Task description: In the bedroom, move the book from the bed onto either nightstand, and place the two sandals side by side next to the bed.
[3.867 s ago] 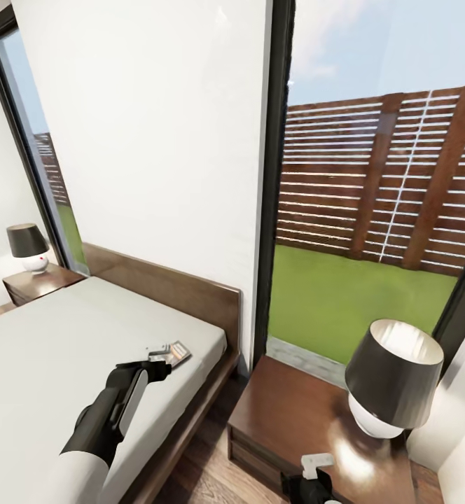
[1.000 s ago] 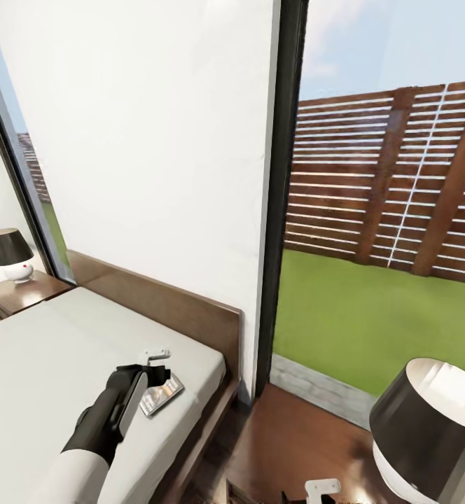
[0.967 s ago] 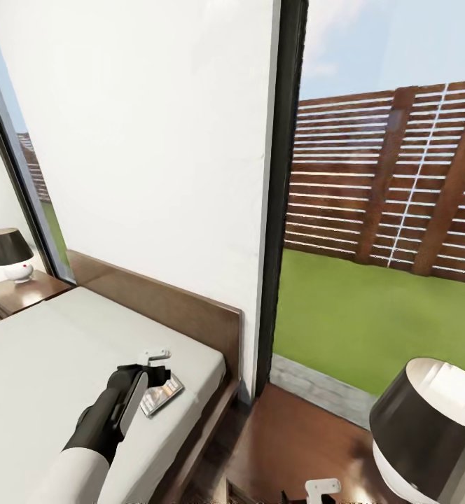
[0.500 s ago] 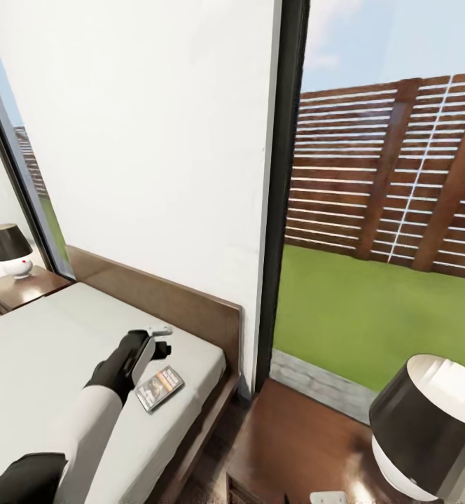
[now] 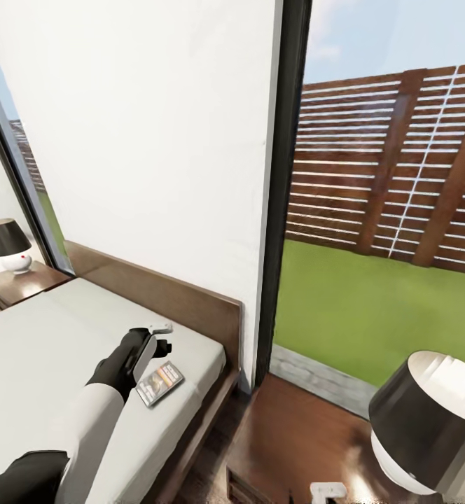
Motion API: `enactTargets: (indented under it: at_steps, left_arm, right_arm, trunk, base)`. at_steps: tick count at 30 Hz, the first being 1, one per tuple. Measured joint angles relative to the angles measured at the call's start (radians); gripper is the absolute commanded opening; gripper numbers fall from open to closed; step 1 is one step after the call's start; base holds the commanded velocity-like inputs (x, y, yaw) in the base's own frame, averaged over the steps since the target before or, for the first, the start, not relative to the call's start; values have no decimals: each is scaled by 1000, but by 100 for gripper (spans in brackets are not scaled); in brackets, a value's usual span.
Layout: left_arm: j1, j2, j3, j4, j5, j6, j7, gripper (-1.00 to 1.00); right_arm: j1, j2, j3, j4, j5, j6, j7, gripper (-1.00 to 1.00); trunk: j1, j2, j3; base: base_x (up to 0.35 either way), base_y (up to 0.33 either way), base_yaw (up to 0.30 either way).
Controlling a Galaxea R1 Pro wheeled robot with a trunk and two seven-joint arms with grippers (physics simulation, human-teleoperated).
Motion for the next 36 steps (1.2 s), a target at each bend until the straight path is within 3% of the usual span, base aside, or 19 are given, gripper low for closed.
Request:
enactTargets:
  at_steps: [3, 5, 7, 8, 11, 12, 16, 17, 24, 36]
  left_arm:
    - [0, 0, 1, 0, 0, 0, 0, 100]
    - [0, 0, 1, 0, 0, 0, 0, 100]
    - [0, 0, 1, 0, 0, 0, 0, 100]
    - [0, 0, 1, 0, -1, 0, 0, 100]
    - [0, 1, 0, 0, -1, 0, -1, 100]
    - [0, 1, 0, 0, -1, 0, -1, 100]
    - [0, -1, 0, 0, 0, 0, -1, 100]
    - [0, -1, 1, 0, 0, 0, -1, 100]
    - [0, -1, 1, 0, 1, 0, 0, 100]
    - [0, -1, -1, 0, 2, 0, 0, 100]
  right_arm:
    - [0, -1, 2, -151, 1, 123, -13, 100]
    - [3, -1, 3, -438, 3, 312, -21, 100]
    - [23, -1, 4, -661, 3, 437, -25, 100]
    - [31, -1, 5, -769, 5, 472, -26, 100]
    - [79, -2, 6, -974, 6, 537, -28, 100]
    - [120, -2, 6, -1074, 8, 561, -32, 100]
    - [222, -2, 7, -1241, 10, 561, -43, 100]
    - [266, -2, 7, -1278, 10, 523, -46, 100]
    - [394, -2, 7, -1350, 13, 371, -49, 100]
    - [447, -3, 7, -1389, 24, 320, -49, 100]
  trunk:
    - [0, 0, -5]
    - [0, 0, -8]
    - [0, 0, -11]
    - [0, 0, -12]
    - [0, 0, -17]
    - [0, 0, -19]
    - [0, 0, -25]
    - [0, 0, -27]
    - [0, 0, -38]
    - [0, 0, -56]
  base:
    - [0, 0, 0]
    - [0, 0, 0]
    - [0, 0, 0]
    - [0, 0, 0]
    - [0, 0, 0]
    - [0, 0, 0]
    - [0, 0, 0]
    - [0, 0, 0]
    - [0, 0, 0]
    - [0, 0, 0]
